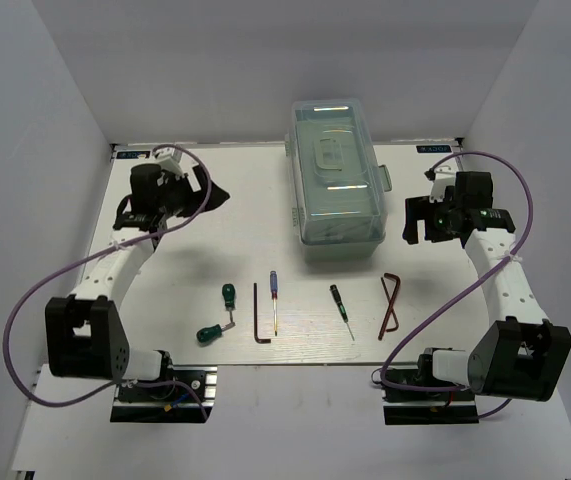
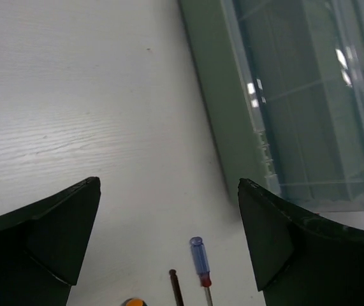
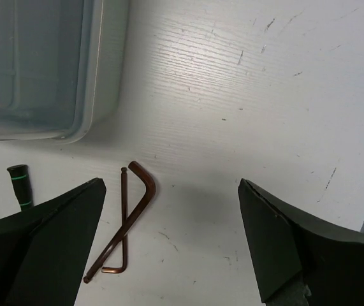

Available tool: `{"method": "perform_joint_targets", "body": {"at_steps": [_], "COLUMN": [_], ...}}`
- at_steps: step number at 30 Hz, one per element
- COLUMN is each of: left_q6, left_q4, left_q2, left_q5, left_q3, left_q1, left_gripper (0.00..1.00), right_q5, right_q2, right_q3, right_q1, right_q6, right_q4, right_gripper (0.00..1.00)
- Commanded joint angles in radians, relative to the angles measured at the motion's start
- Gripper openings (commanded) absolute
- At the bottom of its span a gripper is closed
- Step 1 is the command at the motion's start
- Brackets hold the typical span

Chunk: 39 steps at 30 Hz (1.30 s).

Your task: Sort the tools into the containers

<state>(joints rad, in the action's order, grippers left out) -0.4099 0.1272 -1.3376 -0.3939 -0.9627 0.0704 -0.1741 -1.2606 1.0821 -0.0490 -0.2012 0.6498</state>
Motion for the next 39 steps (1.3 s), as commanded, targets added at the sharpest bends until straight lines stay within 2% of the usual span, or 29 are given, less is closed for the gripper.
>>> {"method": "perform_joint_targets", "body": {"at_steps": [1,4,5,6,7,8,9,10,11,12,13,14,15,16,17,18,20,21,23,24,27,30,34,37,39], "left_q6": [-0.027,-0.027,-0.018,-0.018,-0.018,-0.018,-0.018,-0.018,-0.018,-0.018,-0.018,-0.030,-0.059,-0.078,-0.113,-0.113,-0.136,-0.136,-0.136,-0.136,-0.127,-0.127,-0.127,-0.127,-0.127], "left_q4": [-0.084,-0.072,-0.048,-0.037,-0.026,-0.017,-0.003,-0.003,-0.003,-0.003,-0.017,-0.030,-0.049,-0.110,-0.145,-0.178,-0.234,-0.235,-0.235,-0.235,-0.216,-0.216,-0.216,-0.216,-0.216], "left_q2": [-0.075,-0.194,-0.225,-0.256,-0.309,-0.334,-0.356,-0.373,-0.397,-0.397,-0.411,-0.411,-0.420,-0.420,-0.420,-0.420,-0.420,-0.420,-0.420,-0.420,-0.420,-0.400,-0.379,-0.370,-0.370], "left_q5": [-0.192,-0.258,-0.279,-0.280,-0.280,-0.289,-0.289,-0.289,-0.289,-0.280,-0.280,-0.280,-0.293,-0.302,-0.322,-0.335,-0.355,-0.355,-0.364,-0.364,-0.373,-0.359,-0.349,-0.338,-0.338], "left_q3": [-0.122,-0.266,-0.344,-0.381,-0.416,-0.447,-0.496,-0.513,-0.522,-0.522,-0.493,-0.493,-0.457,-0.432,-0.388,-0.371,-0.358,-0.358,-0.367,-0.367,-0.367,-0.358,-0.332,-0.323,-0.323], "left_q1": [0.012,0.037,0.049,0.066,0.075,0.084,0.094,0.110,0.120,0.135,0.135,0.149,0.149,0.158,0.170,0.170,0.195,0.195,0.206,0.215,0.224,0.224,0.233,0.233,0.233], "left_gripper": [0.98,0.80,0.67,0.57,0.44,0.19,0.08,0.00,0.00,0.00,0.00,0.00,0.24,0.39,0.62,0.71,0.80,0.81,0.82,0.82,0.82,0.82,0.82,0.82,0.82], "right_q5": [-0.018,-0.091,-0.100,-0.078,-0.067,-0.053,-0.045,-0.060,-0.080,-0.176,-0.215,-0.296,-0.380,-0.410,-0.470,-0.491,-0.557,-0.570,-0.600,-0.605,-0.555,-0.484,-0.326,-0.228,-0.137], "right_q2": [0.010,0.030,0.038,0.035,0.029,0.008,0.004,-0.003,0.000,0.006,0.007,-0.003,-0.035,-0.057,-0.145,-0.179,-0.296,-0.378,-0.498,-0.575,-0.718,-0.799,-0.829,-0.818,-0.809], "right_q3": [-0.008,-0.014,-0.017,-0.021,-0.004,0.015,0.057,0.100,0.145,0.166,0.229,0.251,0.280,0.312,0.429,0.468,0.602,0.751,0.850,0.984,1.112,1.179,1.190,1.155,1.145], "right_q1": [-0.006,-0.011,-0.011,-0.011,-0.009,-0.012,-0.014,-0.012,-0.011,-0.009,-0.003,0.006,0.012,0.032,0.046,0.076,0.129,0.152,0.188,0.199,0.253,0.310,0.363,0.391,0.409], "right_q6": [-0.009,-0.087,-0.143,-0.153,-0.138,-0.133,-0.127,-0.150,-0.162,-0.178,-0.210,-0.210,-0.199,-0.189,-0.135,-0.112,-0.051,0.059,0.190,0.279,0.452,0.516,0.519,0.519,0.511], "right_q4": [-0.007,-0.012,-0.012,-0.042,-0.045,-0.038,-0.027,-0.019,-0.024,-0.024,-0.048,-0.055,-0.062,-0.053,-0.050,-0.047,-0.050,-0.047,-0.062,-0.068,-0.142,-0.164,-0.145,-0.141,-0.118], "right_gripper": [0.91,0.91,0.91,0.82,0.41,0.21,0.03,0.00,0.00,0.00,0.03,0.18,0.32,0.46,0.74,0.81,0.90,0.90,0.90,0.90,0.90,0.90,0.72,0.66,0.66]}}
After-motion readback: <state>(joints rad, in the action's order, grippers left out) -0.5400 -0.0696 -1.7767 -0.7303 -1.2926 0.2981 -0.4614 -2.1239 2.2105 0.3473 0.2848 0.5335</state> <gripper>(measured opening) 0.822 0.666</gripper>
